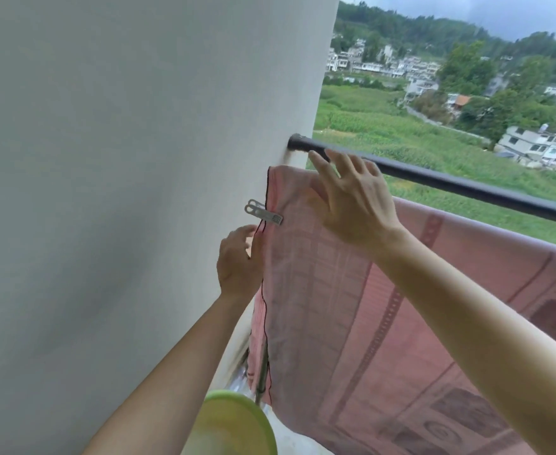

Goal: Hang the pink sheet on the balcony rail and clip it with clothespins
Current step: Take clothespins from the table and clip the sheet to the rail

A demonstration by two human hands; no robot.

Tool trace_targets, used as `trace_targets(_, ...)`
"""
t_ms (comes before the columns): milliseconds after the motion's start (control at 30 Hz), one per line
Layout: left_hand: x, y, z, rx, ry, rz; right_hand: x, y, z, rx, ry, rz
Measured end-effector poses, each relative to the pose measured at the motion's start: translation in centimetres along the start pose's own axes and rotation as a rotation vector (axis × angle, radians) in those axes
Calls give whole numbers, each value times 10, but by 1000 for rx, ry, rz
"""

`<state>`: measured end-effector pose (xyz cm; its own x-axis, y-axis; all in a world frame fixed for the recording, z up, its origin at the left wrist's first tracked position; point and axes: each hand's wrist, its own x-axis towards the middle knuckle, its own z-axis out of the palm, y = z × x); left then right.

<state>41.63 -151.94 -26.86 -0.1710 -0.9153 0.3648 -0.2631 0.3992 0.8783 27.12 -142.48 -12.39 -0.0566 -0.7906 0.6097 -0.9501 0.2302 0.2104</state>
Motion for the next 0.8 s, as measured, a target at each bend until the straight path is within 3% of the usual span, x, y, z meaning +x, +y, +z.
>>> trace_targets(67, -19, 5, 6, 45, 48, 70, -32, 6, 2, -44, 51, 2)
trace_targets(267, -73, 31, 11, 179, -35, 293, -124, 23, -10, -118, 84, 27)
trace_targets(433, -122, 93, 36, 240, -88, 404, -212, 88, -49, -168, 81, 190)
trace_targets(600, -222, 177, 113, 203, -93, 566, -353, 181, -113, -193, 76, 437)
trace_targets(800, -408, 289, 244, 95, -315, 830, -564, 297, -213, -312, -11, 706)
